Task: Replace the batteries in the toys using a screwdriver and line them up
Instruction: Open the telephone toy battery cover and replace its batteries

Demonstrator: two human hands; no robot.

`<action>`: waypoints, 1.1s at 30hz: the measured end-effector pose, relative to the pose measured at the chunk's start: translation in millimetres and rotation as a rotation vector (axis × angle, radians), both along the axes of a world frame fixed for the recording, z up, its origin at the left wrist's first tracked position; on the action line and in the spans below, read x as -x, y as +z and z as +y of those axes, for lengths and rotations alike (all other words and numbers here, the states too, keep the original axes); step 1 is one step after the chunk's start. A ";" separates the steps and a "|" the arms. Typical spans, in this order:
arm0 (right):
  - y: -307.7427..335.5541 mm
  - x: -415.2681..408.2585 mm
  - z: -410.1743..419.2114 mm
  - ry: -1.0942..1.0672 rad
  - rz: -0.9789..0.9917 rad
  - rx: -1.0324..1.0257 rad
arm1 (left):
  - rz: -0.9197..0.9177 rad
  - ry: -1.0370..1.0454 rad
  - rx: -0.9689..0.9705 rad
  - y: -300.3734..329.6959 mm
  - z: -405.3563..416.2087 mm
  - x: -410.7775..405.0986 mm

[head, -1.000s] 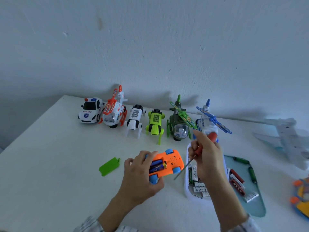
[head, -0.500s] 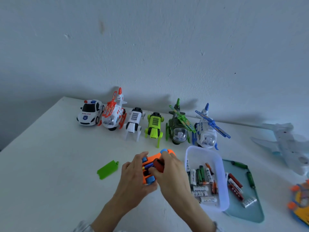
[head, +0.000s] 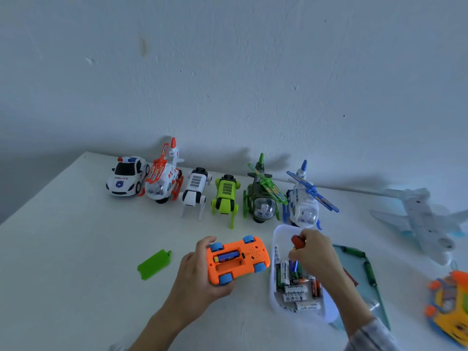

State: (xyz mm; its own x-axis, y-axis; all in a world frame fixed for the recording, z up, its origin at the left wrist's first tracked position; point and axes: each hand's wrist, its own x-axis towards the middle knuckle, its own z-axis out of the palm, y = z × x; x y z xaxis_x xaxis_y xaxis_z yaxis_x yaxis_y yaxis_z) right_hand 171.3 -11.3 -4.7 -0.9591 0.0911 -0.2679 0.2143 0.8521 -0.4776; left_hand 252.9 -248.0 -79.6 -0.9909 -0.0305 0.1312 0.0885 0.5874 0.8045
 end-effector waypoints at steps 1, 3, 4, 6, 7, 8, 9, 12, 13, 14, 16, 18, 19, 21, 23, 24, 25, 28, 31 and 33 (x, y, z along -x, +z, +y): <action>-3.5 -0.6 1.9 0.006 0.002 -0.024 | -0.001 -0.001 -0.004 0.4 -0.1 0.2; -0.9 -0.4 0.6 0.026 0.068 -0.076 | -0.008 -0.011 -0.009 5.2 -1.0 1.8; 5.8 -0.6 -1.4 0.037 0.129 -0.068 | -0.019 -0.014 -0.020 8.0 -1.6 2.7; 28.7 -2.2 -11.6 0.081 0.276 0.054 | -0.042 -0.008 -0.052 12.5 -4.4 3.9; 43.1 -5.4 -19.9 0.120 0.344 0.131 | -0.047 -0.004 -0.072 14.1 -6.7 3.4; 57.5 -9.3 -29.0 0.173 0.409 0.204 | -0.049 -0.007 -0.093 16.4 -8.3 2.6; 70.3 -13.3 -38.1 0.241 0.467 0.276 | -0.056 -0.017 -0.114 18.8 -9.7 1.9; 92.8 -26.0 -63.4 0.467 0.570 0.391 | -0.088 -0.061 -0.162 23.4 -13.4 -0.9; 93.5 -27.9 -69.8 0.518 0.579 0.405 | -0.091 -0.073 -0.163 24.4 -13.4 -0.9; 91.7 -29.4 -76.2 0.558 0.569 0.433 | -0.089 -0.079 -0.161 24.9 -13.6 -1.7; 82.9 -30.2 -87.1 0.620 0.543 0.486 | -0.087 -0.076 -0.162 24.6 -12.8 -1.9; 71.2 -31.1 -95.3 0.670 0.541 0.488 | -0.090 -0.065 -0.168 25.4 -12.6 -2.5; 65.9 -31.8 -98.4 0.692 0.542 0.491 | -0.090 -0.064 -0.166 26.2 -12.5 -2.6; 58.6 -33.2 -103.1 0.714 0.548 0.510 | -0.091 -0.071 -0.159 27.0 -12.4 -2.0; 55.1 -34.4 -105.5 0.723 0.544 0.529 | -0.093 -0.072 -0.163 27.3 -12.1 -1.4; 54.0 -34.7 -106.3 0.730 0.546 0.530 | -0.093 -0.071 -0.168 27.4 -12.2 -1.3; 53.4 -34.6 -106.7 0.738 0.555 0.530 | -0.093 -0.071 -0.172 27.1 -12.1 -0.8; 53.7 -32.3 -107.7 0.752 0.585 0.527 | -0.105 -0.074 -0.177 25.0 -12.3 0.1; 53.4 -30.3 -109.2 0.754 0.586 0.526 | -0.100 -0.073 -0.174 22.5 -13.1 0.4; 53.5 -29.6 -110.5 0.755 0.577 0.529 | -0.099 -0.073 -0.171 22.2 -13.1 0.5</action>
